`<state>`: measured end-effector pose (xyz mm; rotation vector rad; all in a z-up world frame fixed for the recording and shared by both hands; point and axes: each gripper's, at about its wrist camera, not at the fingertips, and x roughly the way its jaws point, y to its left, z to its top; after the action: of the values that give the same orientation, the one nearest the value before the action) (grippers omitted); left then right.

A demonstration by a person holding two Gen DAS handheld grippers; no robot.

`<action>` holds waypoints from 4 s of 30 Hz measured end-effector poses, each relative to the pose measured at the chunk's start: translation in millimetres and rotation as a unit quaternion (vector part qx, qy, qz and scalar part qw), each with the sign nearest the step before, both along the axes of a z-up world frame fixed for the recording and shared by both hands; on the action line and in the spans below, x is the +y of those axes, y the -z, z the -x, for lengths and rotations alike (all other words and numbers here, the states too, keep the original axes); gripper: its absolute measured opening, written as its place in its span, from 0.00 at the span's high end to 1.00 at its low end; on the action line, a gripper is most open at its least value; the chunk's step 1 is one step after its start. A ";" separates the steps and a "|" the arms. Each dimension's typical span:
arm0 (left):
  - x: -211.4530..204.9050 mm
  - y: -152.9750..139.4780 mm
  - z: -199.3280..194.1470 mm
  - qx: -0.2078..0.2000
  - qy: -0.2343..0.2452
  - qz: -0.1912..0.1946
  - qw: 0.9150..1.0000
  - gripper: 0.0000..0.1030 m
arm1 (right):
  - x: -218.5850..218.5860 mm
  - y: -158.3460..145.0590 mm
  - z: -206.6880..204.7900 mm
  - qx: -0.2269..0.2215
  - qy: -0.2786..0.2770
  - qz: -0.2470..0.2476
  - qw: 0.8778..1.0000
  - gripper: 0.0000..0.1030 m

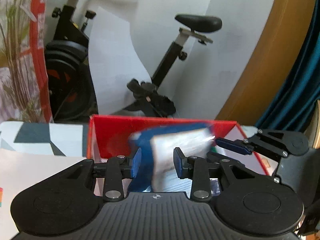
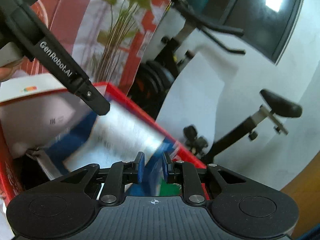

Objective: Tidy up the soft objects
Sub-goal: 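Lower the blue-and-white packet into the red box, then open both grippers and withdraw them from the red box, then grasp the clear bag of green cable with both grippers, then lift the cable bag and carry it over the red box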

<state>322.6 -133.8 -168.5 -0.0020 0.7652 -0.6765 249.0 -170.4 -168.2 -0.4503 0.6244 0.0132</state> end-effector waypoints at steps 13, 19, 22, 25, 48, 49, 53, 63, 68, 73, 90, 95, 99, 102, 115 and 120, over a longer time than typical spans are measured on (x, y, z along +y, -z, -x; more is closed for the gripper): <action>-3.6 11.4 2.3 0.005 0.003 -0.027 1.000 0.65 | 3.6 6.1 -12.9 0.047 -0.006 -0.018 0.999 0.83; 8.0 -4.3 23.2 -0.020 -0.008 -0.036 0.999 0.65 | -16.5 -23.6 5.6 0.016 0.029 -0.083 0.996 0.78; 19.1 -13.1 39.7 -0.031 -0.018 -0.036 0.999 0.65 | -24.3 -40.8 25.6 -0.005 0.044 -0.126 0.991 0.76; 34.7 -19.3 61.0 -0.033 -0.016 -0.021 0.999 0.65 | -30.5 -52.5 53.5 -0.026 0.057 -0.177 0.982 0.75; 93.9 40.2 170.3 0.066 -0.047 0.022 0.996 0.65 | 19.1 17.3 191.4 0.043 0.087 -0.273 0.957 0.75; 95.6 41.3 172.5 0.064 -0.051 0.022 0.996 0.65 | 18.8 19.8 193.6 0.046 0.090 -0.274 0.956 0.75; 98.0 44.9 184.0 0.042 -0.069 0.005 0.997 0.63 | 16.7 30.5 202.9 0.053 0.107 -0.255 0.960 0.70; 103.5 65.5 187.7 0.057 -0.091 -0.006 0.994 0.63 | 19.0 42.5 216.0 0.070 0.103 -0.189 0.974 0.60; 110.5 66.5 184.7 0.060 -0.111 0.006 0.992 0.63 | 15.3 43.8 221.8 0.076 0.103 -0.176 0.976 0.59; 113.3 71.6 180.6 0.070 -0.123 0.010 0.990 0.63 | 15.9 49.1 223.9 0.091 0.086 -0.180 0.976 0.59; 124.7 81.6 174.9 0.087 -0.137 0.032 0.986 0.63 | 35.4 54.4 184.2 0.093 0.007 -0.188 0.978 0.61; 129.7 80.6 171.9 0.084 -0.144 0.036 0.985 0.63 | 25.2 55.0 174.4 0.095 0.009 -0.225 0.970 0.75; 130.4 78.6 169.2 0.072 -0.150 0.026 0.986 0.63 | 21.5 53.0 168.6 0.091 0.011 -0.246 0.965 0.80; 132.0 73.8 167.1 0.057 -0.147 0.026 0.987 0.63 | 15.5 49.6 162.2 0.090 0.021 -0.273 0.957 0.83; 101.9 57.8 147.2 0.020 -0.059 0.008 0.998 0.63 | -16.4 50.2 147.3 0.054 0.098 -0.337 0.935 0.77; 80.6 65.7 132.5 0.029 0.007 -0.026 0.999 0.63 | -21.7 55.1 148.6 0.051 0.106 -0.350 0.929 0.76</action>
<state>190.1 -53.2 -234.2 0.0315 0.8385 -0.6720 100.3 -192.0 -223.3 0.3144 0.7208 0.0517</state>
